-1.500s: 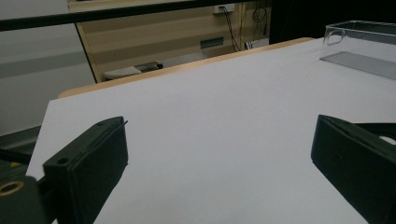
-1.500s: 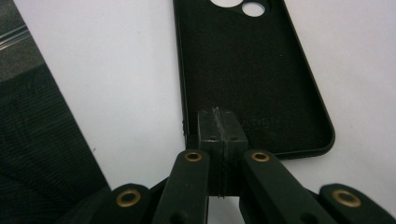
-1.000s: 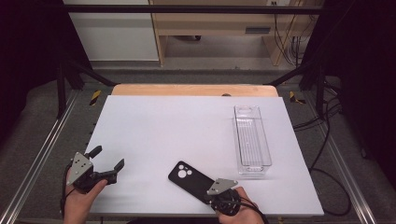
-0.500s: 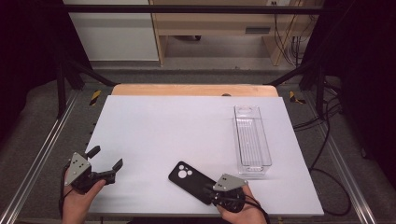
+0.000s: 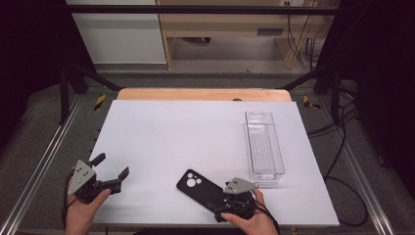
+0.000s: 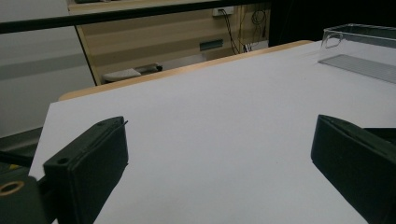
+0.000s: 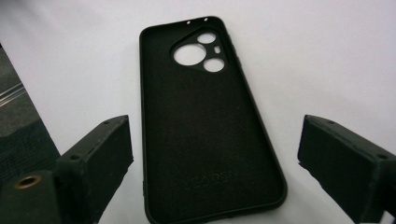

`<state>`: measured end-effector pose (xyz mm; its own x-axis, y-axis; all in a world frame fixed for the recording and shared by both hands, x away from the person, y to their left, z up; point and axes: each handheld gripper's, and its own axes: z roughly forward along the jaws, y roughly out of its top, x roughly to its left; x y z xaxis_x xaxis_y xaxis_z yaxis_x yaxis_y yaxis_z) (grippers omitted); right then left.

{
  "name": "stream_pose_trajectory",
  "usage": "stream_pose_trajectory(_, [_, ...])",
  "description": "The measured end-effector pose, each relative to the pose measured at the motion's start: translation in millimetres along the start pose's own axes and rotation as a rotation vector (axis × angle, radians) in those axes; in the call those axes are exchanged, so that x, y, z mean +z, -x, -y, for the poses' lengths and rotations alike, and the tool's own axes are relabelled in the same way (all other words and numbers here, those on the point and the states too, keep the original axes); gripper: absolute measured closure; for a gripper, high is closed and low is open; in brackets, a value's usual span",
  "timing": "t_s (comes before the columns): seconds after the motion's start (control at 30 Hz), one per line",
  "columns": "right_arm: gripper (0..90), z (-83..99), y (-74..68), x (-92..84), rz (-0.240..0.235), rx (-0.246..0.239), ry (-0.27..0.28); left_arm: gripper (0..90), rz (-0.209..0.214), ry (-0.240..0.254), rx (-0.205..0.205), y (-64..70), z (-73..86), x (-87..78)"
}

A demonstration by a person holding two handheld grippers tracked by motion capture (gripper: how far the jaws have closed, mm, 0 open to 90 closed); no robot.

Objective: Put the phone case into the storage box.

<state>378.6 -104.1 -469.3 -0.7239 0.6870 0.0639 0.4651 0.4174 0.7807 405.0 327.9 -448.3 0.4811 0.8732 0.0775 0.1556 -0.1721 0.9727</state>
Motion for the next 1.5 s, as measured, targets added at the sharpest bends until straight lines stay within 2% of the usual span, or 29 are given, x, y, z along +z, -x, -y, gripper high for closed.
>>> stream_pose_trajectory(0.17, [7.9,1.2,-0.2,10.7,-0.014,-0.006,-0.05,4.0,0.005,-0.001,0.002,0.7,-0.4,1.0])
stream_pose_trajectory(0.33, [7.4,-0.1,-1.0,19.2,-0.036,-0.005,-0.055,4.0,0.01,-0.005,0.009,3.8,-1.4,3.4])
stream_pose_trajectory(0.5, [8.0,-2.4,-3.6,24.1,-0.028,-0.03,-0.071,4.0,0.018,-0.009,0.017,6.3,-1.4,5.4])
stream_pose_trajectory(0.7, [9.1,-4.0,-4.0,31.4,-0.027,-0.032,-0.087,4.0,0.022,-0.008,0.011,5.7,-0.8,4.3])
stream_pose_trajectory(0.8, [10.5,-4.4,-5.2,33.4,-0.017,-0.042,-0.096,4.0,0.025,-0.005,0.005,5.5,-0.9,4.3])
stream_pose_trajectory(0.9, [10.6,-3.9,-7.5,35.8,0.007,-0.078,-0.108,4.0,0.03,-0.006,0.007,6.3,-1.1,5.1])
stream_pose_trajectory(1.13, [10.6,-2.2,-7.1,35.7,0.003,-0.072,-0.102,4.0,0.043,-0.005,-0.005,9.8,-2.0,6.9])
stream_pose_trajectory(1.27, [10.7,-1.2,-6.8,35.6,0.002,-0.073,-0.096,3.9,0.051,-0.014,0.004,11.7,-1.6,8.3])
stream_pose_trajectory(1.5, [12.2,-6.6,-7.9,36.2,0.005,-0.077,-0.136,3.9,0.055,-0.008,-0.007,11.0,-1.7,7.2])
